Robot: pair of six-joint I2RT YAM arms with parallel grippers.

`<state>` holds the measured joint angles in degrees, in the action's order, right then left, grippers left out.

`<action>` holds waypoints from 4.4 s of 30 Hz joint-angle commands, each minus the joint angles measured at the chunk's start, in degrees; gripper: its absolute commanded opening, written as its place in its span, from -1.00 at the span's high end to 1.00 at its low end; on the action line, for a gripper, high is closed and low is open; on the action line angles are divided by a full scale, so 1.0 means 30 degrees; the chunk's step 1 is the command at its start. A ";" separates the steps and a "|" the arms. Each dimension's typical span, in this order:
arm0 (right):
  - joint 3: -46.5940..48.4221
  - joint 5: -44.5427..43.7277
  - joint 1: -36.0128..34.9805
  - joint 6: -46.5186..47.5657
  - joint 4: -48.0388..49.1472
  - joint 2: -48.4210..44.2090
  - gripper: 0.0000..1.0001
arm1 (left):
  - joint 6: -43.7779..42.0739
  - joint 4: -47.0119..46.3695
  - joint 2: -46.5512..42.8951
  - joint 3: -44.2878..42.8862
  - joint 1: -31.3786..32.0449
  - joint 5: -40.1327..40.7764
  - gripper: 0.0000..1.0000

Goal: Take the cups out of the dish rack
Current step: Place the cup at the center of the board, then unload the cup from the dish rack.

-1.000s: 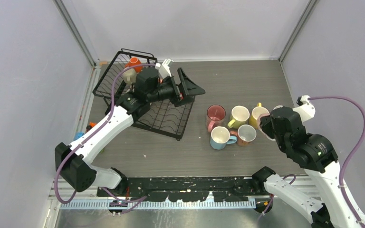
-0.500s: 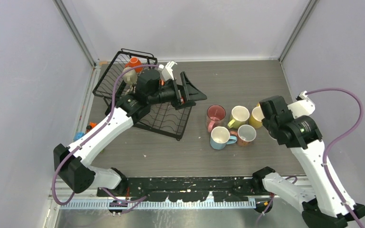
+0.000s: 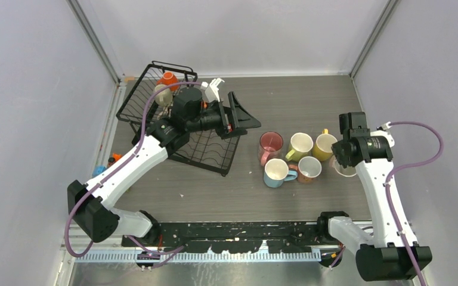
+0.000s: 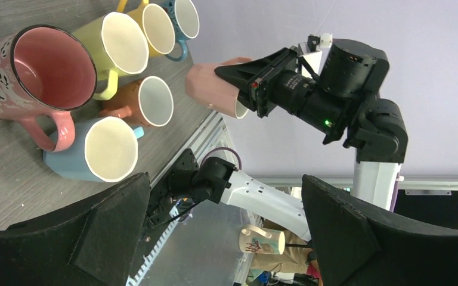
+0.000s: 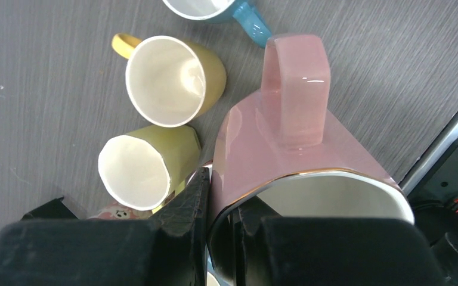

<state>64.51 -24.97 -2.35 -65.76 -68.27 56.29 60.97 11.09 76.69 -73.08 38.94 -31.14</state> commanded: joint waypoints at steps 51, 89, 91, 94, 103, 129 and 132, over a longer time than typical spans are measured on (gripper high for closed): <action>-0.4511 0.2606 0.1662 0.3662 0.4843 0.3686 -0.05 | -0.0308 -0.0973 -0.1273 0.1625 0.0184 -0.0527 -0.99; -0.0576 0.7085 0.1662 0.6292 0.4728 -0.2344 -1.00 | -0.6148 0.4030 0.0814 -0.0645 0.0644 1.1360 -0.99; -0.0663 0.7671 0.1662 0.6443 0.5110 -0.2536 -1.00 | -0.7088 0.3736 0.1706 -0.0932 0.0647 1.2997 -0.99; -0.0670 0.8003 0.1664 0.6685 0.5277 -0.2980 -1.00 | -0.8500 0.3264 0.3003 -0.1535 0.0615 1.5174 -0.99; -0.1070 0.9159 0.1661 0.6762 0.5900 -0.3872 -1.00 | -1.0447 0.1803 0.7427 -0.3932 0.0385 1.7856 -0.99; -0.1473 1.0192 0.1662 0.6955 0.6847 -0.3823 -1.00 | -1.2772 0.8022 1.8248 -1.5807 -0.1975 2.0328 -0.99; -0.1594 1.0199 0.1662 0.6912 0.6965 -0.3808 -1.00 | -1.2443 0.8116 1.8259 -1.5533 -0.2064 2.0133 -0.99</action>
<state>60.03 4.58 2.48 -46.22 -50.09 45.01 23.09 34.17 131.90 -117.84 32.77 28.67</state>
